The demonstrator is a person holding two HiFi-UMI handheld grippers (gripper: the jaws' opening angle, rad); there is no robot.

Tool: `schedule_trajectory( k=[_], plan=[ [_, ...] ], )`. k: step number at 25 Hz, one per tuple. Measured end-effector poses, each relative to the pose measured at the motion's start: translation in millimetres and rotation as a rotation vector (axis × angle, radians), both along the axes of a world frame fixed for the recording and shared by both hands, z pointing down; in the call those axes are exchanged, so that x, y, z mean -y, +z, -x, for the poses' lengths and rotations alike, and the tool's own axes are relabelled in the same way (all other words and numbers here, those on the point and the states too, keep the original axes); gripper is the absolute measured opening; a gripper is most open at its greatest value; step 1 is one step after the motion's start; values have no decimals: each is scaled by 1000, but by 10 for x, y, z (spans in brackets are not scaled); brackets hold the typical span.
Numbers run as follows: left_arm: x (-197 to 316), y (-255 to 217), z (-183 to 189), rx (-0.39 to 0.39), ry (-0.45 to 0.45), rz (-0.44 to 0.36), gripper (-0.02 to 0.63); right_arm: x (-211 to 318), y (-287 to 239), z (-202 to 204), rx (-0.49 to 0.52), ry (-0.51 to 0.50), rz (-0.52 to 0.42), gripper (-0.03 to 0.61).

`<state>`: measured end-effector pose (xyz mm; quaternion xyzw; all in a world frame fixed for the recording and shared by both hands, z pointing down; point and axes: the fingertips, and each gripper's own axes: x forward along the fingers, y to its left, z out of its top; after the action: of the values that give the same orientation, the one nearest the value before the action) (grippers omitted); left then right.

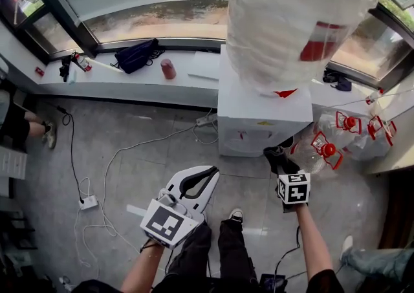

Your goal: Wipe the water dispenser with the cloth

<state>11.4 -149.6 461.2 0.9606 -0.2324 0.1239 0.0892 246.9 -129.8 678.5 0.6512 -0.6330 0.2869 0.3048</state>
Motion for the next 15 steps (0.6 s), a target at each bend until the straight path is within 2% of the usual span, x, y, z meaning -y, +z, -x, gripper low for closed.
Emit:
schedule_trajectory(
  k=[2, 5, 11, 15],
  plan=[
    [30, 4, -10, -5, 8, -20, 20, 38, 162, 305, -5, -79, 18, 106],
    [60, 49, -10, -4, 26, -43, 20, 182, 340, 694, 3, -140, 3, 106],
    [39, 277, 35, 15, 71, -52, 20, 487, 663, 1200, 51, -148, -18, 106],
    [62, 464, 184, 32, 69, -35, 20, 688, 854, 1454, 75, -175, -19, 106]
  ],
)
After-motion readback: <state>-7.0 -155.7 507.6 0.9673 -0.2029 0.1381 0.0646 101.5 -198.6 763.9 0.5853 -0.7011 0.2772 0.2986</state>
